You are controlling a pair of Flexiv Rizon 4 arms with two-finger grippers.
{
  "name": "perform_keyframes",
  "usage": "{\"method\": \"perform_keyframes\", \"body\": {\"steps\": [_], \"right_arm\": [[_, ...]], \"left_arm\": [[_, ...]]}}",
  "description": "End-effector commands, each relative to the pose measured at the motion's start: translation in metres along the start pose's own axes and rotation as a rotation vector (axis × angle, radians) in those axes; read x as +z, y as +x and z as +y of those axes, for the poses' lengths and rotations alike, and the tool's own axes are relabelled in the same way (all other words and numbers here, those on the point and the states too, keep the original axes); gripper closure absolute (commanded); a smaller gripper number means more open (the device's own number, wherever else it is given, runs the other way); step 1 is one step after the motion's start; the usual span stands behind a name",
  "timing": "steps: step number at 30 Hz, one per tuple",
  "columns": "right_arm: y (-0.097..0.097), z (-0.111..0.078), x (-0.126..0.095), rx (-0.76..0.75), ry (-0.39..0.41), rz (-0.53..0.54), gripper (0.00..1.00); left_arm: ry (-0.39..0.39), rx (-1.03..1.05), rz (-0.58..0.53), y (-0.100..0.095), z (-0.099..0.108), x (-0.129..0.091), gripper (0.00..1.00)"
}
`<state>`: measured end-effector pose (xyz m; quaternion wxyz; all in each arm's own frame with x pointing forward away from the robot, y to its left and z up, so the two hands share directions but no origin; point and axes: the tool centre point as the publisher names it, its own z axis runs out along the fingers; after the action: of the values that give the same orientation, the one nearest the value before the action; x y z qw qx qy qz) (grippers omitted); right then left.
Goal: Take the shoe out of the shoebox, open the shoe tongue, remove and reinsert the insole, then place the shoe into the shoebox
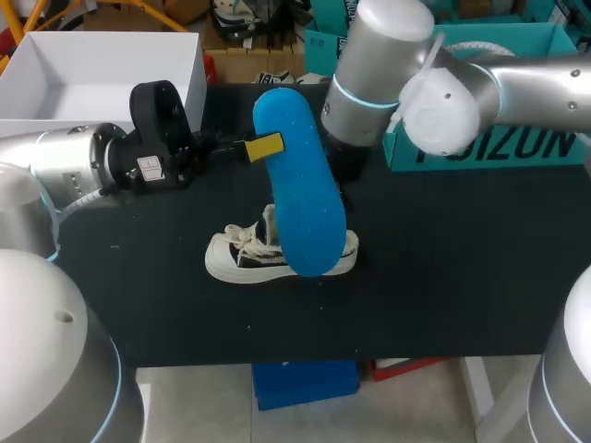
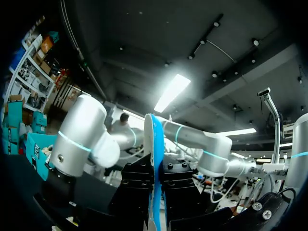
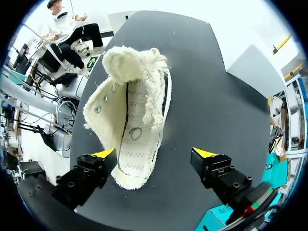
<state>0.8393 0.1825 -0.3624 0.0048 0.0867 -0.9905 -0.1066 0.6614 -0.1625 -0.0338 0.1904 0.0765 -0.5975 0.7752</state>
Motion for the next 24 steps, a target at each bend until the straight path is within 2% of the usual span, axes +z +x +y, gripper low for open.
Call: {"method": "perform_keyframes", "body": {"steps": [1, 10, 24], "right_arm": [[0.0, 0.011, 0.007, 0.004, 0.149, 0.009, 0.0], [-0.001, 0.025, 0.024, 0.011, 0.249, 0.041, 0.0], [-0.002, 0.025, 0.044, 0.057, 0.241, 0.064, 0.0]], "left_arm": [[0.003, 0.002, -0.002, 0.0, 0.002, 0.001, 1.0], [0.003, 0.002, -0.002, 0.0, 0.002, 0.001, 1.0], [0.003, 0.002, -0.002, 0.0, 0.002, 0.001, 1.0]]}}
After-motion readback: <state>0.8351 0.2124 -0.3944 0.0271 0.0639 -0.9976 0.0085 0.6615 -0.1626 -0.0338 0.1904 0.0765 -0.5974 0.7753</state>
